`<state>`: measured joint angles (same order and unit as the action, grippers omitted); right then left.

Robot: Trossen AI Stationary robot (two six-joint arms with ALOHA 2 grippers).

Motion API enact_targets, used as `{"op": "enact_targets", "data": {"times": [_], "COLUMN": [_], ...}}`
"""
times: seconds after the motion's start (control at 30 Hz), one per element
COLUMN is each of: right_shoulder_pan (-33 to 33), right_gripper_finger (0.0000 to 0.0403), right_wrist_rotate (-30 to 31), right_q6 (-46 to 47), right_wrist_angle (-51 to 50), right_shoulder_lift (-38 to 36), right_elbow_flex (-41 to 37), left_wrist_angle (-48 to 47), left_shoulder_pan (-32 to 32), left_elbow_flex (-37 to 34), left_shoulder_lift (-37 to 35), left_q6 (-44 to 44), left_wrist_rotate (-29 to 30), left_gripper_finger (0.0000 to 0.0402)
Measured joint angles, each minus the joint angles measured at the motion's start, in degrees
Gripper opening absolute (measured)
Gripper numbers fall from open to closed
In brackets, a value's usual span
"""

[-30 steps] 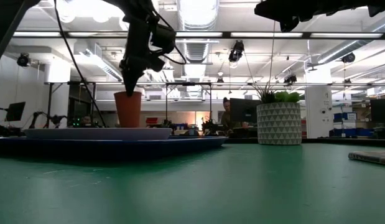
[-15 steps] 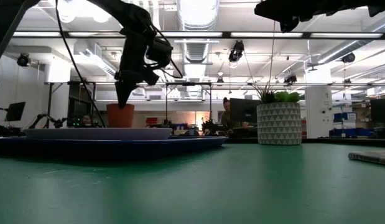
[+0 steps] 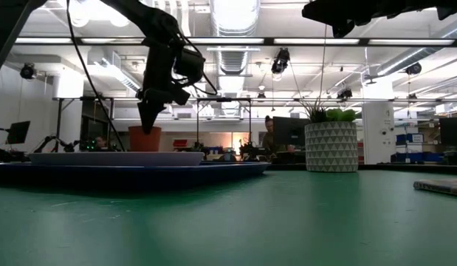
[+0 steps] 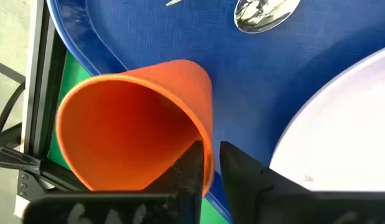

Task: Pick and place plate/cup/fork/spoon on tray
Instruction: Put the orange cup on the blue tray on top of the orange spoon, then return to Home Position

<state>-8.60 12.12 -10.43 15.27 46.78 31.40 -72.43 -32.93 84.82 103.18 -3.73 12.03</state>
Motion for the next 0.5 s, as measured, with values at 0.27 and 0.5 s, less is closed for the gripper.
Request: {"op": "enact_targets", "data": {"times": [0.27, 0.5], "right_shoulder_pan": [0.00, 0.00], "right_gripper_finger": [0.0052, 0.0052], "right_wrist_rotate": [0.01, 0.02], "right_q6": [-0.05, -0.05], "right_wrist_angle": [0.00, 0.02], "right_shoulder_lift": [0.00, 0.00], "right_elbow_flex": [0.00, 0.00], "left_wrist_angle": [-0.76, -1.64], "left_shoulder_pan": [0.02, 0.13], "left_elbow_flex": [0.59, 0.62], "left_shoulder_lift": [-0.27, -3.34], "left_q6": [-0.04, 0.01], "left_wrist_rotate": [-0.02, 0.17], "left_gripper_finger": [0.0058, 0.0059]}}
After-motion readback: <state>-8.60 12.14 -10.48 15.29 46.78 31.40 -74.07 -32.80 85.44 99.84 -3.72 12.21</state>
